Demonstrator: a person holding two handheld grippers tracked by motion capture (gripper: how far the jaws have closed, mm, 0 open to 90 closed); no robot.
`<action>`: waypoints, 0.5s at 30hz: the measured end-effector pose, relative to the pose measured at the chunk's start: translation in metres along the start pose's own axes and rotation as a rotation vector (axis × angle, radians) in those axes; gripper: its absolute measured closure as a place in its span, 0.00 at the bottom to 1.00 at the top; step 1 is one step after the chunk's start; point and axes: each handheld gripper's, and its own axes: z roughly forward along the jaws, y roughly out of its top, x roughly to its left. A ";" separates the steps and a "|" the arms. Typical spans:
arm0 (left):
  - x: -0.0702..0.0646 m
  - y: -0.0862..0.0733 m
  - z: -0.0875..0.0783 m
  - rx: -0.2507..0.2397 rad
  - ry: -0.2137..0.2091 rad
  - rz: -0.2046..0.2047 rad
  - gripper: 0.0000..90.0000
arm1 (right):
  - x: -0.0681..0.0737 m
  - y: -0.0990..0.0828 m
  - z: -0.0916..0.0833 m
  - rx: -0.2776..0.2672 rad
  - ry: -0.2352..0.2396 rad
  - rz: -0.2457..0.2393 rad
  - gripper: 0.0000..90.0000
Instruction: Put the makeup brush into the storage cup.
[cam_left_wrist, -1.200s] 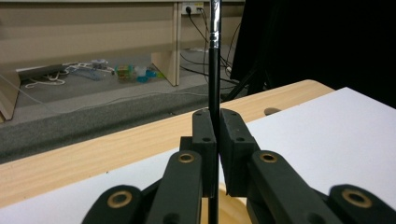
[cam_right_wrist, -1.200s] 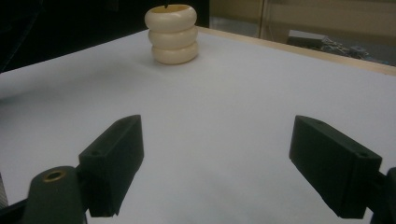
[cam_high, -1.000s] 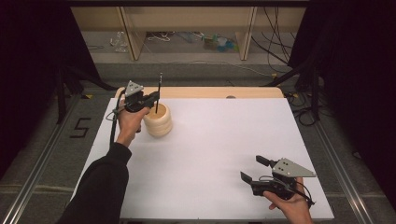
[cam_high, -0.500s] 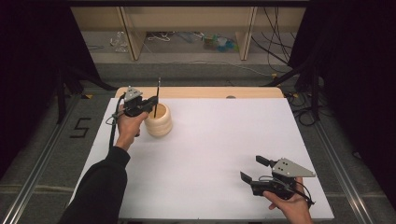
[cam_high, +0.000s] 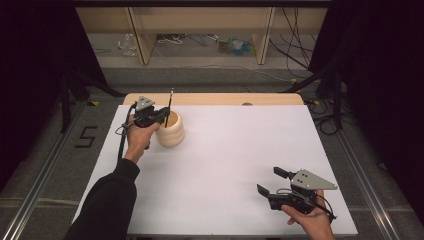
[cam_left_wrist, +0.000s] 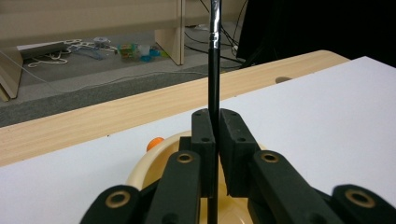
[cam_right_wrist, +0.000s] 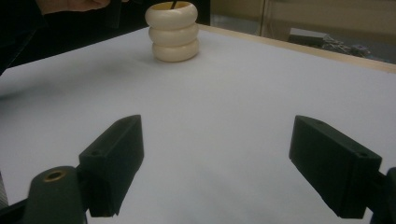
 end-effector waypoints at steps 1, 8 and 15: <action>0.000 0.000 0.000 -0.001 0.003 -0.004 0.88 | 0.000 0.000 0.000 -0.003 0.001 0.001 0.21; -0.006 0.005 -0.007 -0.028 -0.019 -0.022 0.77 | 0.000 -0.001 0.002 -0.019 0.012 0.011 0.21; -0.020 0.009 -0.028 -0.037 -0.032 -0.029 0.53 | 0.000 0.000 0.000 -0.007 -0.002 0.006 0.21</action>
